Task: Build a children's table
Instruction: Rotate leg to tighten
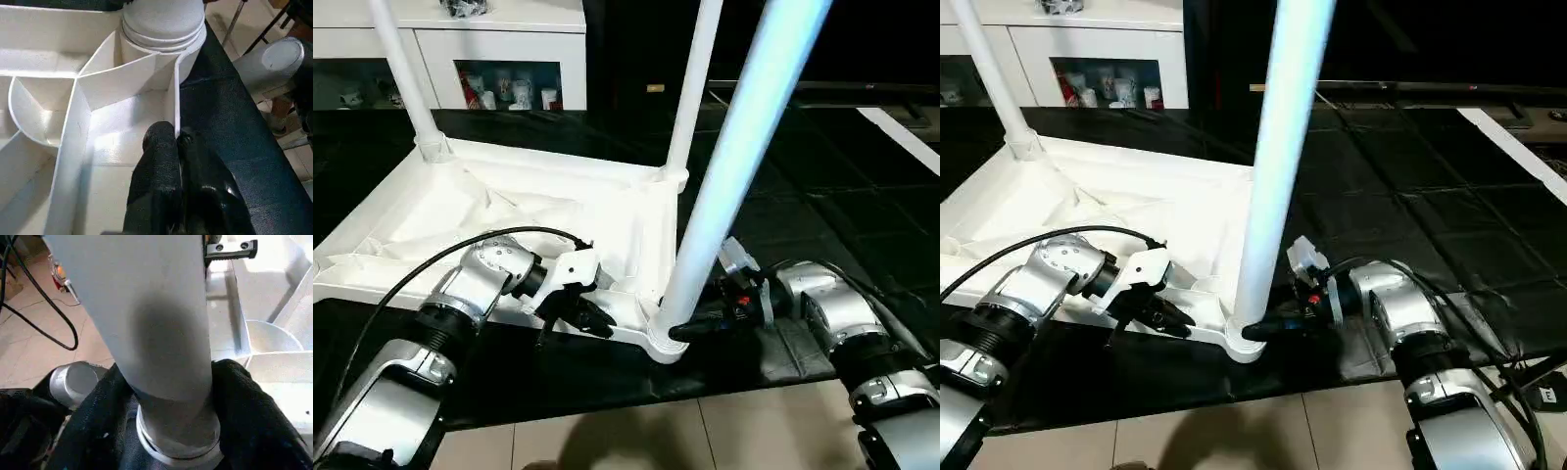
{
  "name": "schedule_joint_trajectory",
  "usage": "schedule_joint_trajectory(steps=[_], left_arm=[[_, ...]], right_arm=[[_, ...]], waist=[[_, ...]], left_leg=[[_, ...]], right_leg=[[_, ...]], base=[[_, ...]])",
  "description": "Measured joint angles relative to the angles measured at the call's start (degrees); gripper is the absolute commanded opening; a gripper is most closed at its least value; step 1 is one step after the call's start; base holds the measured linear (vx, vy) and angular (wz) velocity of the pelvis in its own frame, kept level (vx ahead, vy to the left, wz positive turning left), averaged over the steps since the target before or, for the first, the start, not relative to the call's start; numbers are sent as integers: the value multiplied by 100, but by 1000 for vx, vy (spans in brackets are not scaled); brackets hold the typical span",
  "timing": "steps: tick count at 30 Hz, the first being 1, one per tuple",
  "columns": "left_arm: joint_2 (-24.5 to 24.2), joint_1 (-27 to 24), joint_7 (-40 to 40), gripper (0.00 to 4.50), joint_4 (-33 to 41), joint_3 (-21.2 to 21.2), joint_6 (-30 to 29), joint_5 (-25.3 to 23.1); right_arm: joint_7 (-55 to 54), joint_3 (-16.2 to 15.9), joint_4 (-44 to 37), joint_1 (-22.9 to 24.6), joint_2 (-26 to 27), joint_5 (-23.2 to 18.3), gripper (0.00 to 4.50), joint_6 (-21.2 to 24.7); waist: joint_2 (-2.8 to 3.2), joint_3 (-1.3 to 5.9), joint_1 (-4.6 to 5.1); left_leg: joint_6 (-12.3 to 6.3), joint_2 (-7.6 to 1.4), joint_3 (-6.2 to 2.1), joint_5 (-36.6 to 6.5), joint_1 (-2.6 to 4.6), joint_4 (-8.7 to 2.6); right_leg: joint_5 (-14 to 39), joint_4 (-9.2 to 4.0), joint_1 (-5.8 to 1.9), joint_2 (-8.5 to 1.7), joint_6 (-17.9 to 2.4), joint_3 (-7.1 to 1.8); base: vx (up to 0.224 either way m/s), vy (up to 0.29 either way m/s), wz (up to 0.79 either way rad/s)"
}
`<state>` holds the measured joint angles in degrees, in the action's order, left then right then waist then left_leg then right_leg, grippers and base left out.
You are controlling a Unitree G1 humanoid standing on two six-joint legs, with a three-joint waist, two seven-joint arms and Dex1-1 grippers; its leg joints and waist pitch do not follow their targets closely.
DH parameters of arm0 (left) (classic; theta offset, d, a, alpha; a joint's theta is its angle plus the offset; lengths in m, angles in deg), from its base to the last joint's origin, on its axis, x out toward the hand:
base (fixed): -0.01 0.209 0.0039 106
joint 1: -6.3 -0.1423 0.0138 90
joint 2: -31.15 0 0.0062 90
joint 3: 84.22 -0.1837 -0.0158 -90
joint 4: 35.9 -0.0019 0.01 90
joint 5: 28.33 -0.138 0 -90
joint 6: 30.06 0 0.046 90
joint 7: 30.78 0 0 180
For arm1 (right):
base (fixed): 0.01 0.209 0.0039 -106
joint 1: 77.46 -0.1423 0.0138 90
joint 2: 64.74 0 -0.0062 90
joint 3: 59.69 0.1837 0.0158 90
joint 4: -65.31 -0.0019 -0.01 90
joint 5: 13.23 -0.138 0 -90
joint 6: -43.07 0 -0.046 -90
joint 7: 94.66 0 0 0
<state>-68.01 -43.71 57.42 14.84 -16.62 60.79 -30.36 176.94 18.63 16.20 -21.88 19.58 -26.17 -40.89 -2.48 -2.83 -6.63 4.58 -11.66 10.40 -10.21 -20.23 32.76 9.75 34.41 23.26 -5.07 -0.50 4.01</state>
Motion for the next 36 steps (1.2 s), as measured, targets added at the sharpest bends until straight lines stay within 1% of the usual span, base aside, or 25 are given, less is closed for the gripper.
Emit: schedule_joint_trajectory(steps=[4, 6, 7, 8, 10, 11, 13, 14, 16, 18, 20, 23, 25, 28, 30, 31, 33, 36], left_arm=[[126, 22, -123, 0, -56, 55, -124, 3], [254, 22, -287, 0, -92, 145, -300, 6], [294, 20, -411, 0, -106, 183, -374, 2], [339, 18, -610, 0, -117, 242, -520, -10], [377, 19, -871, 0, -131, 331, -701, -25], [491, 22, -1159, 0, -194, 454, -904, -35], [627, 56, -1551, 0, -241, 550, -1129, -52], [770, 76, -1834, 0, -307, 626, -1269, -55], [974, 87, -2234, 0, -385, 760, -1448, -54], [1252, 248, -2865, 0, -631, 906, -1617, -88], [1514, 367, -3438, 0, -825, 1024, -1699, -110], [1718, 434, -3885, 0, -907, 1125, -1809, -111], [1731, 443, -3961, 0, -912, 1136, -1813, -111], [1731, 442, -3997, 0, -908, 1141, -1820, -115], [1731, 441, -3984, 0, -897, 1139, -1815, -143], [1729, 440, -3962, 0, -892, 1139, -1811, -158], [1674, 377, -3837, 0, -784, 1131, -1789, -173], [1600, 335, -3710, 0, -706, 1125, -1756, -173]], right_arm=[[-117, 166, -247, 227, -1, -36, 215, 131], [-425, 344, -601, 559, 29, -100, 213, 275], [-629, 458, -722, 682, 63, -123, 212, 333], [-978, 591, -842, 809, 140, -147, 211, 380], [-1460, 714, -891, 856, 272, -152, 210, 426], [-1966, 868, -948, 927, 423, -113, 209, 470], [-2694, 1027, -951, 935, 654, -62, 208, 482], [-3156, 1138, -951, 932, 787, -11, 207, 490], [-3787, 1273, -911, 874, 993, 57, 205, 527], [-4761, 1462, -719, 623, 1346, 260, 204, 597], [-5482, 1528, -547, 411, 1518, 434, 204, 608], [-6113, 1579, -445, 274, 1700, 548, 202, 579], [-6282, 1579, -449, 250, 1769, 605, 200, 579], [-6450, 1574, -484, 226, 1853, 839, 200, 577], [-6498, 1573, -493, 213, 1874, 890, 200, 585], [-6497, 1573, -502, 214, 1874, 886, 233, 594], [-6432, 1573, -569, 238, 1875, 848, 266, 638], [-6236, 1561, -628, 283, 1868, 813, 276, 623]], waist=[[4, 1, -38], [7, 1, -80], [8, 1, -81], [13, 2, -56], [18, 4, 22], [27, 9, 56], [38, 15, 167], [43, 19, 220], [46, 22, 299], [63, 32, 368], [75, 40, 396], [94, 54, 412], [93, 56, 415], [93, 58, 412], [93, 58, 413], [93, 58, 413], [93, 57, 426], [93, 57, 443]], left_leg=[[-1, 0, 5, 1, 4, 8], [-2, -3, 11, 2, 9, 15], [-1, -5, 18, 2, 12, 22], [-1, -5, 20, 2, 17, 26], [3, -7, 21, 4, 20, 36], [4, -7, 21, 5, 27, 37], [6, -6, 19, 6, 26, 43], [6, -4, 19, 6, 24, 43], [6, -4, 16, 6, 25, 41], [7, -2, 11, 6, 25, 43], [7, 1, 3, 6, 25, 42], [5, 6, 1, 6, 22, 30], [4, 9, 1, 5, 20, 20], [5, 8, 1, 5, 20, 5], [5, 7, 1, 5, 21, 0], [6, 7, 1, 5, 21, -1], [5, 7, 3, 5, 18, -4], [6, 8, 4, 5, 18, -20]], right_leg=[[0, 5, -7, -7, 0, 0], [0, 4, -21, -10, 0, -3], [0, 7, -23, -10, 0, -8], [-1, 7, -27, -10, -1, -11], [1, 9, -26, -10, 4, -11], [13, 6, -33, -10, 24, -12], [16, 4, -33, -10, 29, -12], [17, 0, -38, -12, 30, -11], [18, -1, -41, -11, 32, -8], [18, -2, -37, -11, 32, -5], [19, -15, -34, -11, 33, 0], [18, -34, -36, -10, 33, -3], [18, -35, -36, -11, 32, -5], [17, -32, -36, -9, 32, -2], [17, -33, -35, -8, 32, -2], [17, -33, -35, -8, 32, -2], [17, -36, -30, -8, 32, -2], [17, -36, -23, -6, 31, -2]], base=[[0, 0, 0], [0, 0, 0], [0, 0, 0], [0, 0, 0], [0, 0, 0], [0, 0, 0], [0, 0, 0], [0, 0, 0], [0, 0, 0], [0, 0, 0], [0, 0, 0], [0, 0, 0], [0, 0, 0], [0, 0, 0], [0, 0, 0], [0, 0, 0], [0, 0, 0], [0, 0, 0]])
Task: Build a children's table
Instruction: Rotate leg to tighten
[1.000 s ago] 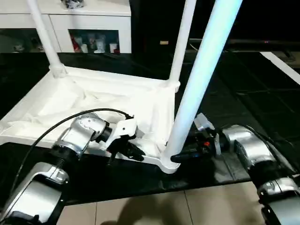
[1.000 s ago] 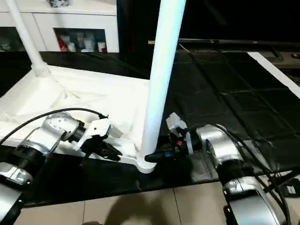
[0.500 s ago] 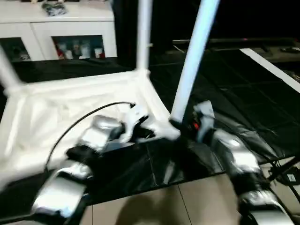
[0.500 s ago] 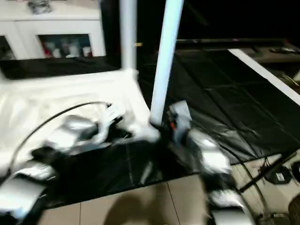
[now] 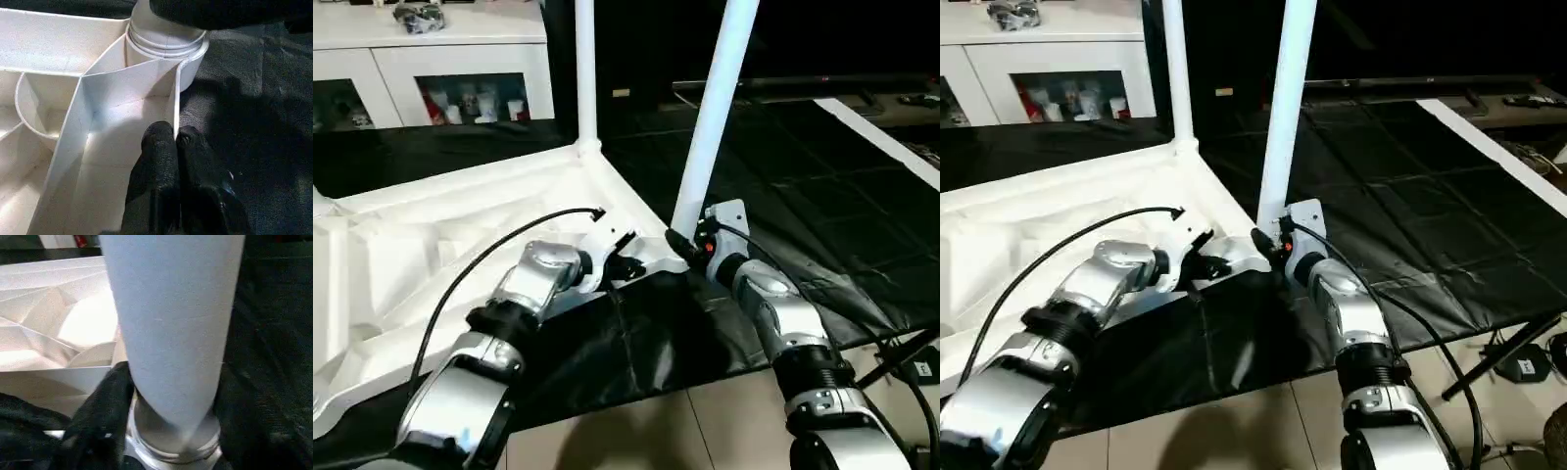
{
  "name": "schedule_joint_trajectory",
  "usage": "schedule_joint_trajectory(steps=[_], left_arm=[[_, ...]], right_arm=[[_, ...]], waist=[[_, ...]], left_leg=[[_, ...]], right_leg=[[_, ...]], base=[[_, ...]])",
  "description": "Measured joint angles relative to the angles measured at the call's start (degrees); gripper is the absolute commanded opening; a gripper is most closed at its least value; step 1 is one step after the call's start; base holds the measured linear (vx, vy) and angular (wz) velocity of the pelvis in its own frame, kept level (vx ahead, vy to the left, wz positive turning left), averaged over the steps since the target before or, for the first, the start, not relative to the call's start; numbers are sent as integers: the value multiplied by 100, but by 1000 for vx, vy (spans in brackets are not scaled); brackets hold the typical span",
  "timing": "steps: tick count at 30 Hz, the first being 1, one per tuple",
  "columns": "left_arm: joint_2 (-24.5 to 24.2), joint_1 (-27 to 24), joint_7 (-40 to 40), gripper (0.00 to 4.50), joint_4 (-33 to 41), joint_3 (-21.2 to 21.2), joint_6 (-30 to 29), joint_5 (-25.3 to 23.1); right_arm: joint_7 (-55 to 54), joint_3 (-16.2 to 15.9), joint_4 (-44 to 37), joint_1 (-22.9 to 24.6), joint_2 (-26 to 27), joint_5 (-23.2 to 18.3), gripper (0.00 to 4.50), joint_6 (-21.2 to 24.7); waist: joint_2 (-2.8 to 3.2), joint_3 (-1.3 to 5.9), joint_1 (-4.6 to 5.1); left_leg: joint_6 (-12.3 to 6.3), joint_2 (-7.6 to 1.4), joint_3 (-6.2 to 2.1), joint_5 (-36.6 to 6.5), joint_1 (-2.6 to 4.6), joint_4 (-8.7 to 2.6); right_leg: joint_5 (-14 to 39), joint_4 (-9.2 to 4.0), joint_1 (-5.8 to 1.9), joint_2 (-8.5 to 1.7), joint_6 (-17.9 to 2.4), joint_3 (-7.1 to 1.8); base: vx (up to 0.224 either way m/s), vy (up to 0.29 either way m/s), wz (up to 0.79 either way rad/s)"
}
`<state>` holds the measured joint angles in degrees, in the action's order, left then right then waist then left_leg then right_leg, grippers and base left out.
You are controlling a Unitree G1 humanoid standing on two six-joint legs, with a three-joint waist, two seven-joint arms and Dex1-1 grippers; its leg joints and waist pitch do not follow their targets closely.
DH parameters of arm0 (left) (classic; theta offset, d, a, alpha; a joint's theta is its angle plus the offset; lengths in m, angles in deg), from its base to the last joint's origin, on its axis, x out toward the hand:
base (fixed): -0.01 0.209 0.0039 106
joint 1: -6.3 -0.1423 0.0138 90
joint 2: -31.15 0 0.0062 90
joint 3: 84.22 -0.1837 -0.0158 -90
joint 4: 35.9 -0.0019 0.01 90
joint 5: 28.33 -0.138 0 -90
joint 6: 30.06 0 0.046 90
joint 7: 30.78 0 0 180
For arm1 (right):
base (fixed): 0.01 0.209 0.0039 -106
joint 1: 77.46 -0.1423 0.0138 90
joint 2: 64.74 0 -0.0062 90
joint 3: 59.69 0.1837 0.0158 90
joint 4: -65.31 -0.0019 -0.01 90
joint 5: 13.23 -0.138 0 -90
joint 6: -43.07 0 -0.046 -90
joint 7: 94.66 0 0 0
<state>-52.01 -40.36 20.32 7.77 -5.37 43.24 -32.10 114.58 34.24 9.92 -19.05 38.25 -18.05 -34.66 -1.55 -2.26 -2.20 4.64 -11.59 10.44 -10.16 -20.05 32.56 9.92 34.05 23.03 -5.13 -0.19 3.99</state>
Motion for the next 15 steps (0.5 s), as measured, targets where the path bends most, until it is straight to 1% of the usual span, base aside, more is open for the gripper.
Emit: schedule_joint_trajectory(steps=[1, 2, 4, 5, 6, 8, 12, 15], left_arm=[[-41, -2, 71, 0, 10, -6, 24, 0], [-128, -13, 214, 0, 36, -38, 97, 3], [-260, -51, 467, 0, 87, -104, 253, 20], [-336, -94, 631, 0, 126, -124, 328, 62], [-391, -124, 754, 0, 164, -147, 389, 76], [-546, -196, 1068, 0, 289, -216, 502, 111], [-805, -307, 1664, 0, 492, -356, 714, 128], [-968, -385, 2106, 0, 568, -452, 945, 161]], right_arm=[[69, -7, -14, 16, -9, 0, 276, -16], [272, -100, -50, 52, -123, -18, 303, -55], [715, -301, -77, 108, -368, -14, 316, -192], [964, -405, -80, 165, -490, -7, 335, -257], [1104, -427, -83, 202, -534, -9, 335, -295], [1588, -505, -171, 267, -727, -28, 356, -304], [2398, -669, -235, 310, -1066, -120, 362, -284], [3052, -819, -237, 330, -1295, -232, 362, -308]], waist=[[0, 0, 8], [0, 0, 14], [-10, -4, 10], [-12, -5, -10], [-11, -5, -26], [-14, -7, -67], [-22, -15, -130], [-25, -19, -206]], left_leg=[[0, 0, 1, 0, 1, -7], [1, -1, 1, 0, 1, -16], [2, -6, 1, 0, -2, -28], [3, -10, 1, -1, -4, -35], [3, -10, 0, -1, -6, -40], [5, -11, 1, -2, -12, -47], [3, -12, 2, -6, -15, -33], [0, -12, 3, -9, -18, -23]], right_leg=[[0, 1, 2, 1, 0, 0], [-1, 1, 6, 2, -1, 2], [-5, 2, 9, 8, -9, 4], [-14, 2, 10, 11, -25, 6], [-11, 1, 14, 13, -25, 6], [-5, 1, 23, 14, -29, 7], [-5, 2, 39, 13, -32, 7], [-6, 3, 38, 12, -34, 5]], base=[[0, 0, 0], [0, 0, 0], [0, 0, 0], [0, 0, 0], [0, 0, 0], [0, 0, 0], [0, 0, 0], [0, 0, 0]])
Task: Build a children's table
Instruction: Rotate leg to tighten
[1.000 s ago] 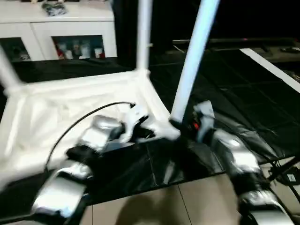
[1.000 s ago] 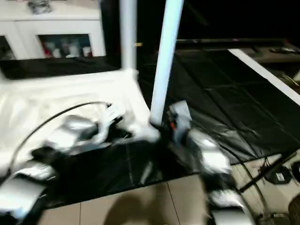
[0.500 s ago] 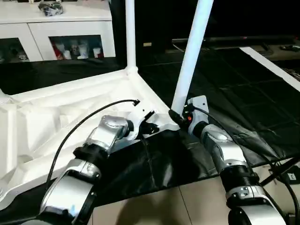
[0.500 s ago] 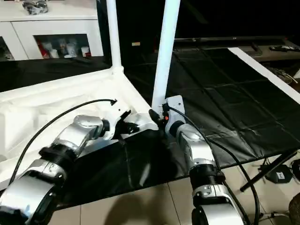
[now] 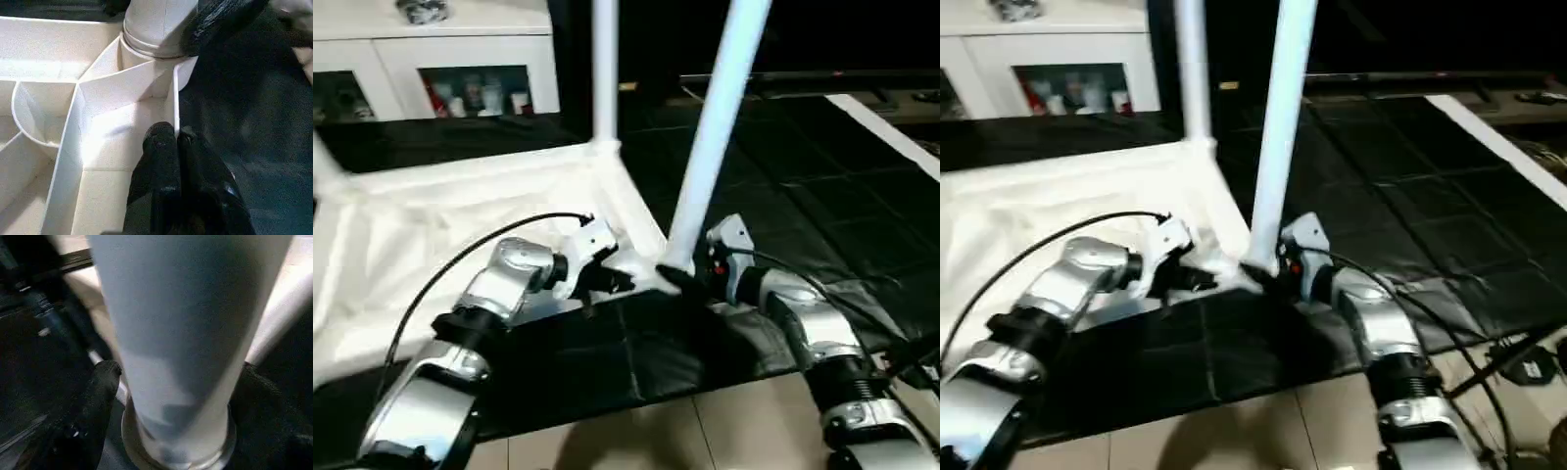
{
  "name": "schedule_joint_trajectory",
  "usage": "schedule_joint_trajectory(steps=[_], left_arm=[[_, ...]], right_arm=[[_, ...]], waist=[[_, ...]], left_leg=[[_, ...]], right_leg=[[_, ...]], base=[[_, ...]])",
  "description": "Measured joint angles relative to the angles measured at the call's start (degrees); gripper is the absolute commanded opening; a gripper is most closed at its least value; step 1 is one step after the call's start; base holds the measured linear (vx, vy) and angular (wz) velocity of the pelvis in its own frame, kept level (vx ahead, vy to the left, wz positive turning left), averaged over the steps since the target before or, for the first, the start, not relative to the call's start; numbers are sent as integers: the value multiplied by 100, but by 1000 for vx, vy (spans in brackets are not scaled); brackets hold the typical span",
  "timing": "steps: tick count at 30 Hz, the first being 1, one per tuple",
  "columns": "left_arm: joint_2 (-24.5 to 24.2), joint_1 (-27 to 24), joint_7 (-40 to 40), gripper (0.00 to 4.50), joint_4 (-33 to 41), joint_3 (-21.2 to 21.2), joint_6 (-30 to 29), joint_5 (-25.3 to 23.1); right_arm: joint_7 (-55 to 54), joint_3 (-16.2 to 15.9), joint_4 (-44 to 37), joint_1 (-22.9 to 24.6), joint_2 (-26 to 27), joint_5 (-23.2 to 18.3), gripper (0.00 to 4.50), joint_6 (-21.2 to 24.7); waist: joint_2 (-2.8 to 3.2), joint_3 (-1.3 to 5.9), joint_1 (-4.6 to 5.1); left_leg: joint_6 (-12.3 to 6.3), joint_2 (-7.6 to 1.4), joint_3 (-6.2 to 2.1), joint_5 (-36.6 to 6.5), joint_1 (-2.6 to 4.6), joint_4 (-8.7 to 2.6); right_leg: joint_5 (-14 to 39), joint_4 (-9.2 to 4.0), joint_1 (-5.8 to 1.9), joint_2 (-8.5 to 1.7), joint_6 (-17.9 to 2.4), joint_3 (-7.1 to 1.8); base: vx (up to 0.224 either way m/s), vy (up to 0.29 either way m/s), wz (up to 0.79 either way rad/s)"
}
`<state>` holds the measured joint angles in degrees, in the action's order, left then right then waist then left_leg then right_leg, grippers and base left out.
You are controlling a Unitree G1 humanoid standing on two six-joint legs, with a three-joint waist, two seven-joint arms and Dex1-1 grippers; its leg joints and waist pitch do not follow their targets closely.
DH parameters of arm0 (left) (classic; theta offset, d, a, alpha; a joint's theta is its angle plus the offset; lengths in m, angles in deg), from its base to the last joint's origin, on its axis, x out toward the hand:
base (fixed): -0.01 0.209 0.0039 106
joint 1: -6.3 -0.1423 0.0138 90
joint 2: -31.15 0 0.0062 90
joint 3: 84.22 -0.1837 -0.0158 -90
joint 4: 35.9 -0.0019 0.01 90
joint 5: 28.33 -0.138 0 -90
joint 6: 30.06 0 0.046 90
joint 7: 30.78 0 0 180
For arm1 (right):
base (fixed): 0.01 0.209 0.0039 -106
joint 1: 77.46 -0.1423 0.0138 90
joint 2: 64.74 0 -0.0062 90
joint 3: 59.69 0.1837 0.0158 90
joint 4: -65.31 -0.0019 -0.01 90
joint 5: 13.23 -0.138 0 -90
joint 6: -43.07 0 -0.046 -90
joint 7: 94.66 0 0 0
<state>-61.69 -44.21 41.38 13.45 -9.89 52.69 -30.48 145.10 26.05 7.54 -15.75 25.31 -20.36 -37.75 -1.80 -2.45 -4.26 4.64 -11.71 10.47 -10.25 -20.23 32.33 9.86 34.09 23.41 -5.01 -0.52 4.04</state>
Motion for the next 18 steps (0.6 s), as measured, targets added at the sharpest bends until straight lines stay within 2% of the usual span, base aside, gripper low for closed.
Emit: schedule_joint_trajectory(steps=[5, 11, 18], left_arm=[[-232, -57, 610, 0, 41, -193, 385, 21], [-397, -55, 1147, 0, 66, -329, 562, 20], [-432, -50, 1441, 0, 109, -470, 732, 20]], right_arm=[[1161, -172, -48, 1, -425, -239, 362, -257], [2362, -393, -35, -55, -685, -430, 362, -173], [2784, -610, 287, -337, -668, -437, 290, -216]], waist=[[0, -1, -132], [-7, -4, -159], [-11, -6, -244]], left_leg=[[2, -6, 11, 0, 2, 8], [2, -7, 10, 0, 1, 17], [2, -8, 13, 0, -2, 23]], right_leg=[[-2, 8, -2, 0, -3, -1], [-4, 12, -4, -1, -6, -2], [-4, 17, -4, -3, -6, -1]], base=[[0, 0, 0], [0, 0, 0], [0, 0, 0]])
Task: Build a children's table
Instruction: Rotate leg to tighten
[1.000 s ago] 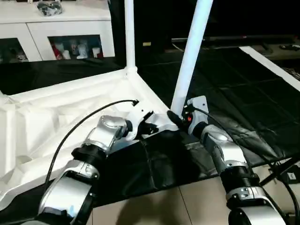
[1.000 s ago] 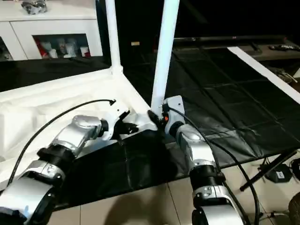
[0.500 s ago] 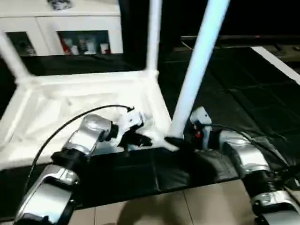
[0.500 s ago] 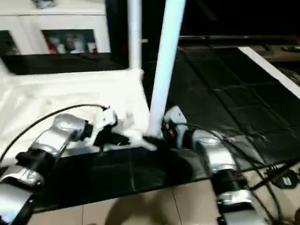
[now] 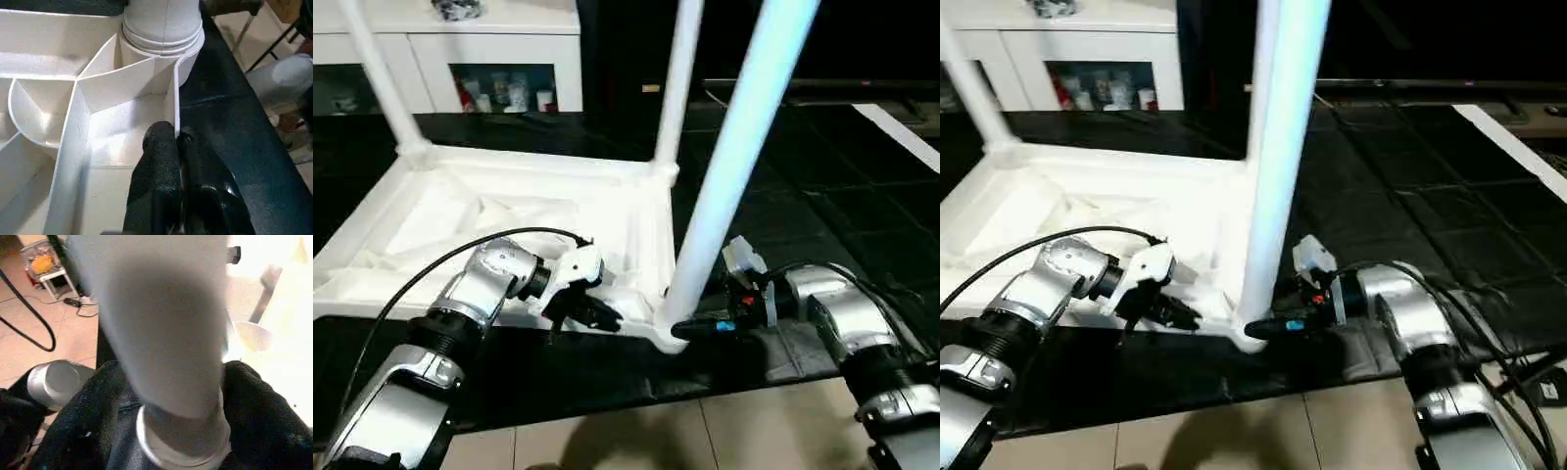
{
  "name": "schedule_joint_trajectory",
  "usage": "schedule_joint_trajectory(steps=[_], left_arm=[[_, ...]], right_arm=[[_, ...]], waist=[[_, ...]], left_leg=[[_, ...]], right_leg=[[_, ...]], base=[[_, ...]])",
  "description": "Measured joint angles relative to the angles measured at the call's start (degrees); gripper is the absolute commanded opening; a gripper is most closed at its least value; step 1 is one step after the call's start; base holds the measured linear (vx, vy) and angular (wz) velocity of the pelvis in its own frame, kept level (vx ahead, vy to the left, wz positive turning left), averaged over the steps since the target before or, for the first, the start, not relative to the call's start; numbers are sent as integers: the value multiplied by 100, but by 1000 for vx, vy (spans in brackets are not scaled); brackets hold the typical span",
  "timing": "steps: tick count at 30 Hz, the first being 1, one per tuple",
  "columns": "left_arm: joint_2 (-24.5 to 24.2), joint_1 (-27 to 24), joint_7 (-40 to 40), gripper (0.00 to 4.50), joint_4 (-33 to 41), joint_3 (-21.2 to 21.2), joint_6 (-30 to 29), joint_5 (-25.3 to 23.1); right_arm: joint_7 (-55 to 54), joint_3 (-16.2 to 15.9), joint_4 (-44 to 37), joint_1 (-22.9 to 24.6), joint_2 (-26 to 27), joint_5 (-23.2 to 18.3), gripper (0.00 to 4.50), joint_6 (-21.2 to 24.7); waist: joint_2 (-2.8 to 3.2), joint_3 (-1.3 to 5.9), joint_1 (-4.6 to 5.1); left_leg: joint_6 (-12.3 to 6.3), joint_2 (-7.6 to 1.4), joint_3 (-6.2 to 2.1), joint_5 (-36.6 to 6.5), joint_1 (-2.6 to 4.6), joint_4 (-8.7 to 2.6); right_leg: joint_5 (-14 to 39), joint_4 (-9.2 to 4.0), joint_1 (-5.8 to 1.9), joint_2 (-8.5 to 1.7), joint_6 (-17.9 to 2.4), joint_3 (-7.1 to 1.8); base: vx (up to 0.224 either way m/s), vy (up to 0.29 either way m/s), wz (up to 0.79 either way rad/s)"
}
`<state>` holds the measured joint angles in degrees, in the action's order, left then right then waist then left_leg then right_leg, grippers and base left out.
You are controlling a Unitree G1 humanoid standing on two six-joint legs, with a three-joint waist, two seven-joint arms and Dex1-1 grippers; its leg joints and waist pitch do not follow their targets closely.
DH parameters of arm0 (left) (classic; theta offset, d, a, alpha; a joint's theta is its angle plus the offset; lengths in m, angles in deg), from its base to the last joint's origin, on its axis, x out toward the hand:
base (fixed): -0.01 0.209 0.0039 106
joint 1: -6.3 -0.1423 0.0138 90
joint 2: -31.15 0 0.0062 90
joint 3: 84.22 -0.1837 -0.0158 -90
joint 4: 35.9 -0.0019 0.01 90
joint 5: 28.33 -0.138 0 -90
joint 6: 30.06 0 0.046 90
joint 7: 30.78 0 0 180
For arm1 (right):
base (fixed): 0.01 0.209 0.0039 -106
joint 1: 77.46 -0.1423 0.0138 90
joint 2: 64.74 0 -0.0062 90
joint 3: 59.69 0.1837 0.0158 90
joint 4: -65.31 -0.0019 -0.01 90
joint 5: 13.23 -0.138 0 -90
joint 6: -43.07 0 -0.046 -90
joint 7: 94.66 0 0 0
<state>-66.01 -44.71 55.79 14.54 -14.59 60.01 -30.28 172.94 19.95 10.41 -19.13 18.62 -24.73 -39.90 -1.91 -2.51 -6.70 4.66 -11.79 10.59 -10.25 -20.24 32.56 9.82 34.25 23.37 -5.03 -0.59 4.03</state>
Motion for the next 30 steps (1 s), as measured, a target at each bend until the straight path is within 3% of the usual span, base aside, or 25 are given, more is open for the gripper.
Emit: schedule_joint_trajectory(steps=[10, 18, 21, 25, 30], left_arm=[[-43, 0, 139, 0, 58, -63, 50, -1], [-4, -1, 129, 0, 107, -45, -46, 12], [129, -5, -73, 0, 96, 53, -374, 50], [231, 7, -786, 0, -48, 310, -718, -28], [876, 196, -2205, 0, -505, 635, -1206, -119]], right_arm=[[182, -84, 144, -9, 17, 22, 217, -157], [192, -56, 59, 24, 8, -17, 209, -83], [-123, 172, -290, 393, 81, -114, 209, 109], [-1332, 518, -292, 516, 445, -99, 209, 239], [-3591, 1013, -202, 464, 1084, 245, 203, 291]], waist=[[-7, -1, 0], [-11, 0, -3], [-5, 0, -63], [13, 2, 73], [31, 18, 334]], left_leg=[[0, 0, -3, 0, -2, 21], [-1, 0, -3, 0, -3, 25], [-1, 0, 1, 1, -1, 26], [4, -1, 3, 4, 21, 53], [8, 5, -14, 6, 34, 62]], right_leg=[[0, 20, 0, -4, 0, -1], [0, 24, 0, -5, 0, -1], [0, 24, -4, -8, 0, -3], [1, 56, -10, -11, 2, -11], [27, 33, -40, -12, 45, -4]], base=[[0, 0, 0], [0, 0, 0], [0, 0, 0], [0, 0, 0], [0, 0, 0]])
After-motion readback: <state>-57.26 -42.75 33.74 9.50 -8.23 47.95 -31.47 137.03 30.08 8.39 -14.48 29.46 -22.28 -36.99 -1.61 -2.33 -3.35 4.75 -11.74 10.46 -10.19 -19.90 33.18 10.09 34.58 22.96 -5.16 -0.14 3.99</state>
